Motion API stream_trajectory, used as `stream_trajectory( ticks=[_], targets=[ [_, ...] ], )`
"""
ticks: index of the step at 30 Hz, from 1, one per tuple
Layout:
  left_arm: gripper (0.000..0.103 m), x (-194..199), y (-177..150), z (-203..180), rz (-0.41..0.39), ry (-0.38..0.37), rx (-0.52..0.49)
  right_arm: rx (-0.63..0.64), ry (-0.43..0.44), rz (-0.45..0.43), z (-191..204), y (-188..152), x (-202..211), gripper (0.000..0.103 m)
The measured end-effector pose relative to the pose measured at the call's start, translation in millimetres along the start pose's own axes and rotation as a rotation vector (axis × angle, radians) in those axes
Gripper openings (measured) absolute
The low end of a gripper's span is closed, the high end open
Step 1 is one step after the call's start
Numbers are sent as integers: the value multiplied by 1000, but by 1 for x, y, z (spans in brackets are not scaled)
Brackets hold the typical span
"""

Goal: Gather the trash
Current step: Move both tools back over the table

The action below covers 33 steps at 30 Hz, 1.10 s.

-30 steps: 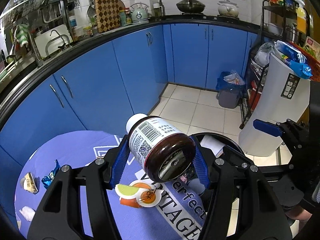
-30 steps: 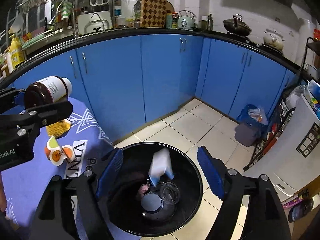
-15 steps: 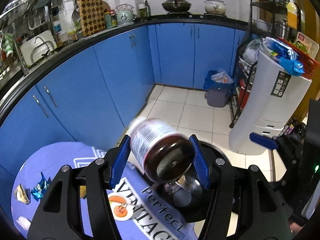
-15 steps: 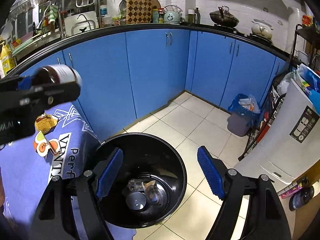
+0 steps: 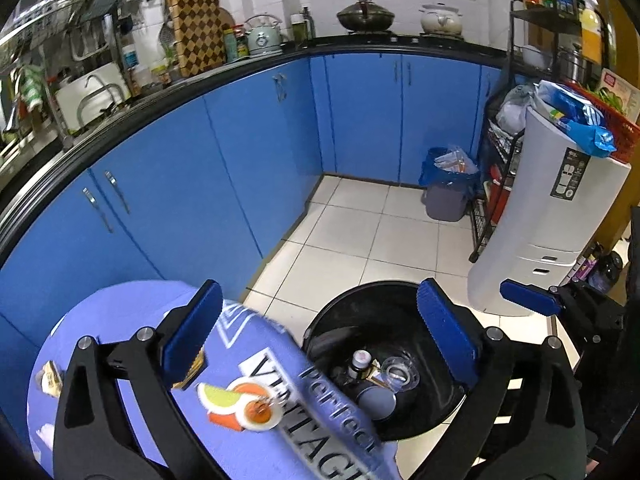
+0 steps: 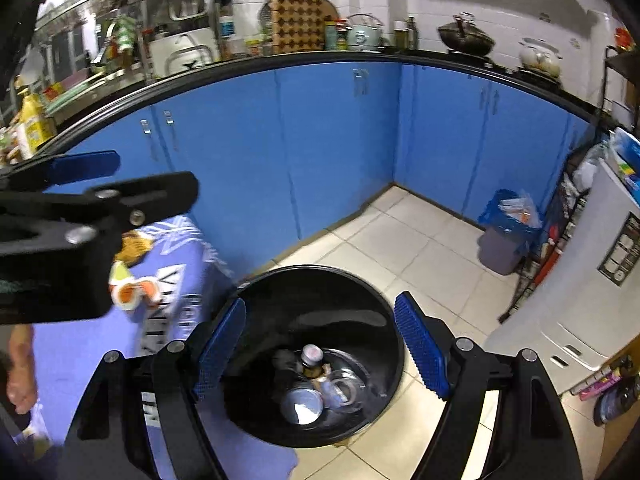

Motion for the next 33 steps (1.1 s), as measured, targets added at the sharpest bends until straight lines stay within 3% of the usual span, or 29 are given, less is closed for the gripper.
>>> stream_trajectory(
  ticks=[16,24,33],
  targets=[
    [97,45,-55,156,31,192,233,177,173,10,125,23,-15,75],
    [97,60,-87,215,52,247,320,205,186,48,154,26,-35,75],
    [97,46,-108,251,95,273,374,230,187,94,173,27,-57,75]
  ],
)
Point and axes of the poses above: each gripper's, at about its wrist camera, not at the fingertips, and x roughly against the way its jaws point, z to its left, y to its top, the point moved 4 cm from there along -x, roughly the way its jaws point, and after that the axes turned 12 degrees about x, right-handed, at the moved point
